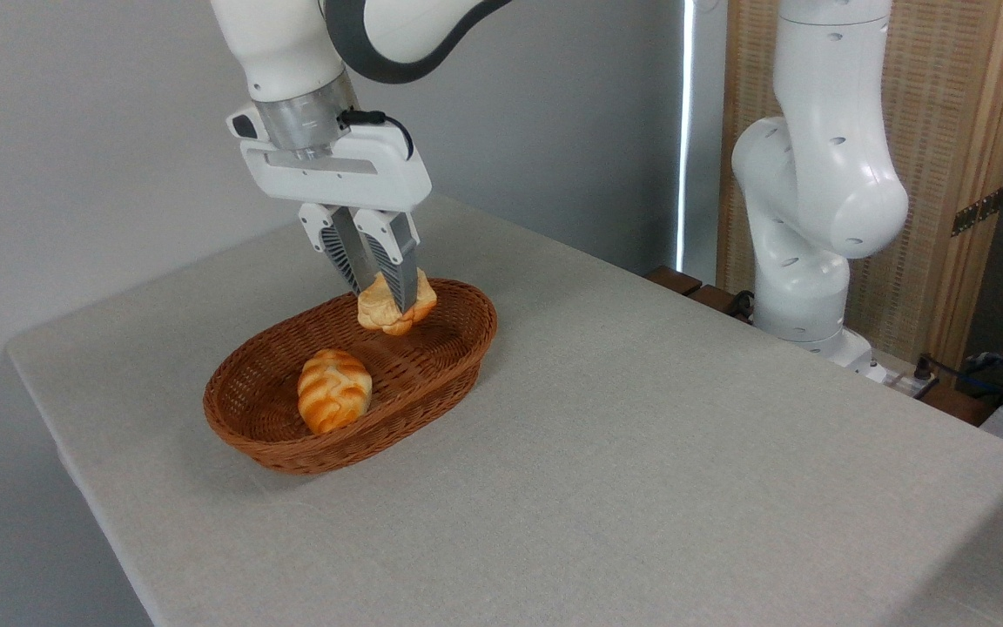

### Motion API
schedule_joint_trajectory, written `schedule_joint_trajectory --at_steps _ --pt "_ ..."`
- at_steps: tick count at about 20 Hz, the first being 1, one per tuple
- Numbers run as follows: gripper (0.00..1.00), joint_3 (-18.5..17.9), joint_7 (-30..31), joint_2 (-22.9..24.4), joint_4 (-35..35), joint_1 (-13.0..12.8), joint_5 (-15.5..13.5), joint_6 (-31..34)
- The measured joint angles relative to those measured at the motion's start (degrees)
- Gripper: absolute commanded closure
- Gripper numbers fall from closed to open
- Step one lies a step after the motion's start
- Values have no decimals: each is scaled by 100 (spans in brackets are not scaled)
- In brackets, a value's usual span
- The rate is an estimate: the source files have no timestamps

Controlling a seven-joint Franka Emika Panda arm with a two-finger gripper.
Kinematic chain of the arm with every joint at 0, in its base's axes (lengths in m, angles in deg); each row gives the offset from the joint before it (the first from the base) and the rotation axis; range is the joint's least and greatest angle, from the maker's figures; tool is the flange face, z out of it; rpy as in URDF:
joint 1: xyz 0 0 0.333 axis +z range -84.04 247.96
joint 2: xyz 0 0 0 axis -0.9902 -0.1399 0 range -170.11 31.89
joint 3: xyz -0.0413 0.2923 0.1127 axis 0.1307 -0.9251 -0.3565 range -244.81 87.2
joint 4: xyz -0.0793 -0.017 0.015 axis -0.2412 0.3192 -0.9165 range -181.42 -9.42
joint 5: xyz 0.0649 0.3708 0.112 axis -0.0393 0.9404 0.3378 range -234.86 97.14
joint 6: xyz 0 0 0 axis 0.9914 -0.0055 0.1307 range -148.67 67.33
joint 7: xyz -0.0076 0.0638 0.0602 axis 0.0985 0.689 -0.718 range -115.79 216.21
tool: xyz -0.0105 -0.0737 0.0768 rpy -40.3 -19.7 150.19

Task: Put bread into the basket
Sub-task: 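Lift the held roll and carry it over the basket, lowering it inside, then open the gripper to release the roll and raise it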

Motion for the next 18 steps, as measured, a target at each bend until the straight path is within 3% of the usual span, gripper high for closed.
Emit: schedule_joint_trajectory --at_steps 4,18 --pt "1 -1 -404 0 -72 -21 1 0" --pt "0 -53 -626 154 -77 -41 257 -138"
